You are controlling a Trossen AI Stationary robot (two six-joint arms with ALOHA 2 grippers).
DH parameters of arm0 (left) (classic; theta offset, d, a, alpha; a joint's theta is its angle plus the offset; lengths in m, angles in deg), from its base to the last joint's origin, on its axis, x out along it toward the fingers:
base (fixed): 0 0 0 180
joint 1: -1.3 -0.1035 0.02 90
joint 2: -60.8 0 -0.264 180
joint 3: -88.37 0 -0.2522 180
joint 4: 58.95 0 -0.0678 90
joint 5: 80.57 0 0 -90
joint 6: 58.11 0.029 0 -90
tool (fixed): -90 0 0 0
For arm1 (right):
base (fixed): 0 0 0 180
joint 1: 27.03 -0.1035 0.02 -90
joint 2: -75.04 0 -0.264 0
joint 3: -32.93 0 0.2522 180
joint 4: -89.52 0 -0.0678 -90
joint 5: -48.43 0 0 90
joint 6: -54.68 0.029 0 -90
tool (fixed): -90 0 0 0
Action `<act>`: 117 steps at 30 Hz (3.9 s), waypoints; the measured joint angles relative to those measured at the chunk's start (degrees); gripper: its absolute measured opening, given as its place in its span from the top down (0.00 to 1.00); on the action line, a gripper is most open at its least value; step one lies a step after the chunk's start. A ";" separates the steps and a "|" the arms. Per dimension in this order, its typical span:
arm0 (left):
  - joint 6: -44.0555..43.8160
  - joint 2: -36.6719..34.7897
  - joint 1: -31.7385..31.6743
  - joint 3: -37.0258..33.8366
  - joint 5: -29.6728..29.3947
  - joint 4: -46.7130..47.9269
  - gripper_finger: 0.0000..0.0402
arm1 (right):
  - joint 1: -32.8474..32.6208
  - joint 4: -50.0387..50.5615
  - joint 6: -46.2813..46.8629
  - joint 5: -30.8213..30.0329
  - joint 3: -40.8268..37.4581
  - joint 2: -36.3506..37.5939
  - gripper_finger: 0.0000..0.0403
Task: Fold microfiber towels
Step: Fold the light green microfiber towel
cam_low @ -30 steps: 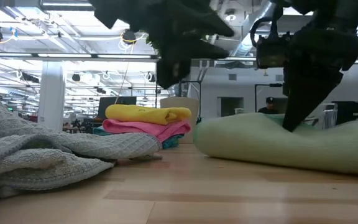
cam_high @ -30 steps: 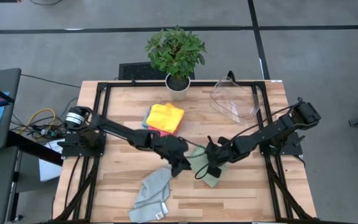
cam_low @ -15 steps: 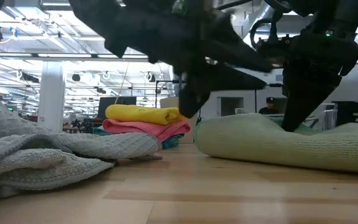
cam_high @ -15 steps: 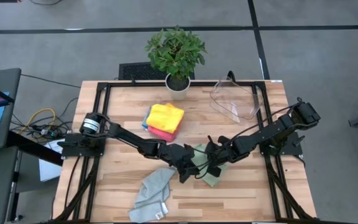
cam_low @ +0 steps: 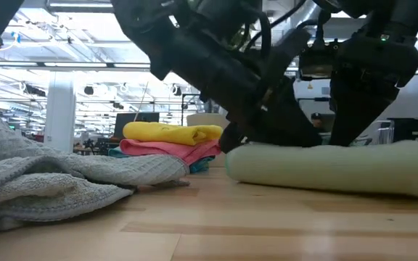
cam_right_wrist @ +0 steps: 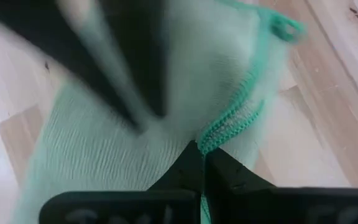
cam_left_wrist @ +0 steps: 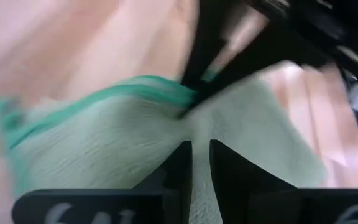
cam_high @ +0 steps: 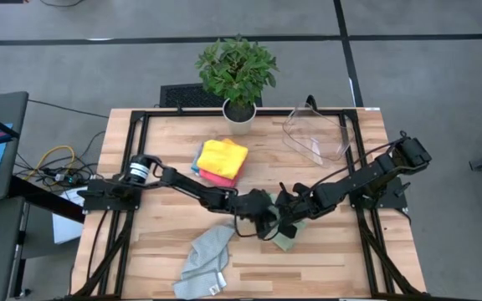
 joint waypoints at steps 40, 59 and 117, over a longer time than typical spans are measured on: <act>-3.50 5.10 -2.08 3.86 1.91 -4.30 0.90 | -19.70 -10.63 33.54 -25.88 -11.26 3.42 0.80; 2.82 3.89 -4.71 6.74 5.60 -3.67 0.90 | -27.68 -10.58 49.13 -28.95 -11.96 -7.65 0.80; 7.31 9.84 -9.60 22.06 8.04 16.40 0.90 | -32.16 -10.84 42.33 -45.95 -11.08 0.10 0.80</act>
